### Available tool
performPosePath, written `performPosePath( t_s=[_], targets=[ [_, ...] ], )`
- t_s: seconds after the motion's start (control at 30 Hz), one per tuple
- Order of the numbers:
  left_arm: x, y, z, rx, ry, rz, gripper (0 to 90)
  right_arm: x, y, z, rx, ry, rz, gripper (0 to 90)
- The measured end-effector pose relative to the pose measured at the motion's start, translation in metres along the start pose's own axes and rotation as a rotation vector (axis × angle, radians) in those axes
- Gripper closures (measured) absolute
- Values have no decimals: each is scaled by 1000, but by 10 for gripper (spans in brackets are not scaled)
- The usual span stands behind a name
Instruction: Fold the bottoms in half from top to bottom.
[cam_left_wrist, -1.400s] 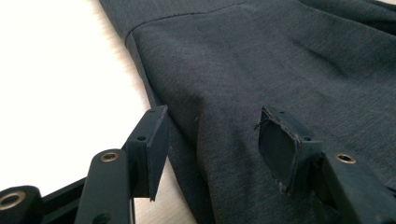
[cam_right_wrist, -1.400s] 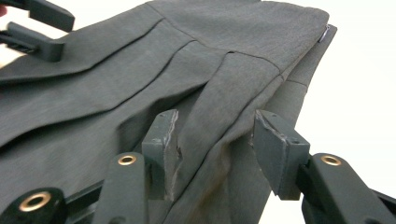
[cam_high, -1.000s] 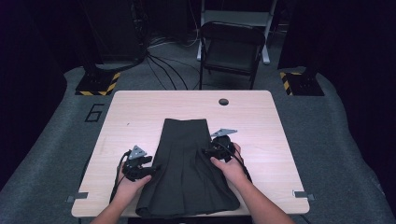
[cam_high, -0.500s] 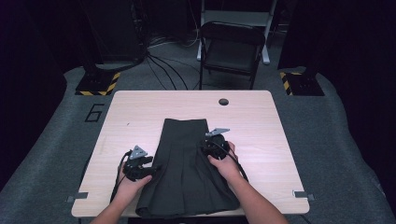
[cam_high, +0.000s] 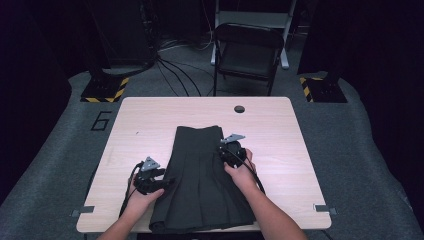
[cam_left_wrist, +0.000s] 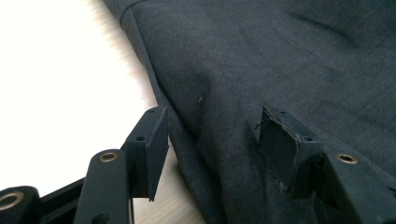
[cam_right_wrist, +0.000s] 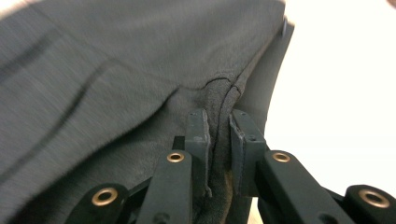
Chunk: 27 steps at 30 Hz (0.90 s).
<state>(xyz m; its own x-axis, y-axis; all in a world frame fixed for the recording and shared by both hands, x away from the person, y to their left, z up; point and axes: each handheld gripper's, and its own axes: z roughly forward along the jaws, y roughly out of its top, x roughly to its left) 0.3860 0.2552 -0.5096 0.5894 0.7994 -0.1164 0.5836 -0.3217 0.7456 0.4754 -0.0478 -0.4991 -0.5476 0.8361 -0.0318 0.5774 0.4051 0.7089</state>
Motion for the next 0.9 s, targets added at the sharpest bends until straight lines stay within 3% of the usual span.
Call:
performPosePath(
  t_s=[0.1,0.17,0.27,0.4,0.43,0.57,0.9],
  targets=[
    [-2,-1,2,2,2,15,422,-2,-6,6,26,-11,31,705],
    [-2,-2,3,-1,-1,15,418,-8,-7,7,14,-14,60,582],
    [-3,-2,3,21,-11,21,412,-12,-9,8,13,2,85,547],
    [-5,-2,7,29,-35,35,440,-17,-11,10,17,43,125,566],
    [-7,-2,8,45,-39,51,441,-16,-11,10,11,61,120,601],
    [-7,-2,9,53,-49,50,446,-15,-14,8,5,89,94,641],
    [-17,-7,7,56,-67,39,447,-16,-26,-1,-9,103,79,640]
  ],
)
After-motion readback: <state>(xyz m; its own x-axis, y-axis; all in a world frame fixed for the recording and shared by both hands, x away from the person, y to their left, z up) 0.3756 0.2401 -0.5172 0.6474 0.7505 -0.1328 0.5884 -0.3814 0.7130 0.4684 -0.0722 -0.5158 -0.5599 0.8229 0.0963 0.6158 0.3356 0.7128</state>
